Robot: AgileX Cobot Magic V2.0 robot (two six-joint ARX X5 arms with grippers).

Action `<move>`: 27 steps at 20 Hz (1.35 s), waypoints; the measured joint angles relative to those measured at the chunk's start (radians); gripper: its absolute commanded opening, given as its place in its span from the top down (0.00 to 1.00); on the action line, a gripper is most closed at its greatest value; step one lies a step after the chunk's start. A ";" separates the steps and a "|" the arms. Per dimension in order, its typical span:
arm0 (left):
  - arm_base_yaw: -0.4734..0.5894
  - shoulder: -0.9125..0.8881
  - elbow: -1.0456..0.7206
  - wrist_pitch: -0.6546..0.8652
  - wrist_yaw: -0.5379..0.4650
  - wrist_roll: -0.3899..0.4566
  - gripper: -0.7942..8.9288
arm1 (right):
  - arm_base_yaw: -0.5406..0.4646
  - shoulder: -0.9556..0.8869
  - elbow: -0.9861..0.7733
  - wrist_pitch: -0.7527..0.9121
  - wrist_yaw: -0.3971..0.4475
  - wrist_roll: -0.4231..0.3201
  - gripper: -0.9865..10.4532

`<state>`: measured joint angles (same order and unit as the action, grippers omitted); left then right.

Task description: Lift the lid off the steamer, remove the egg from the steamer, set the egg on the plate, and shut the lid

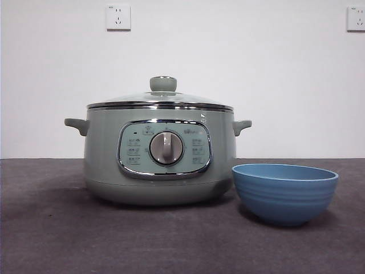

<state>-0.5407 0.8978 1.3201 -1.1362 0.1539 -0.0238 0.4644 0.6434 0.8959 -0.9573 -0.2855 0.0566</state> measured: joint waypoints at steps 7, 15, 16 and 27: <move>0.000 -0.001 0.000 0.000 0.000 -0.003 0.92 | 0.000 0.000 0.000 0.000 0.000 0.000 0.91; 0.000 0.000 0.000 0.013 -0.037 0.009 0.92 | 0.000 0.000 0.000 0.000 0.001 0.000 0.91; 0.002 -0.001 0.000 0.051 -0.073 0.021 0.92 | 0.000 0.000 0.000 0.000 0.001 0.000 0.91; 0.558 -0.416 -0.572 0.919 -0.028 0.216 0.92 | 0.000 0.000 0.000 0.000 0.001 0.000 0.91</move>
<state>0.0170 0.4816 0.7483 -0.2172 0.1261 0.1917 0.4644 0.6437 0.8959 -0.9573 -0.2848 0.0566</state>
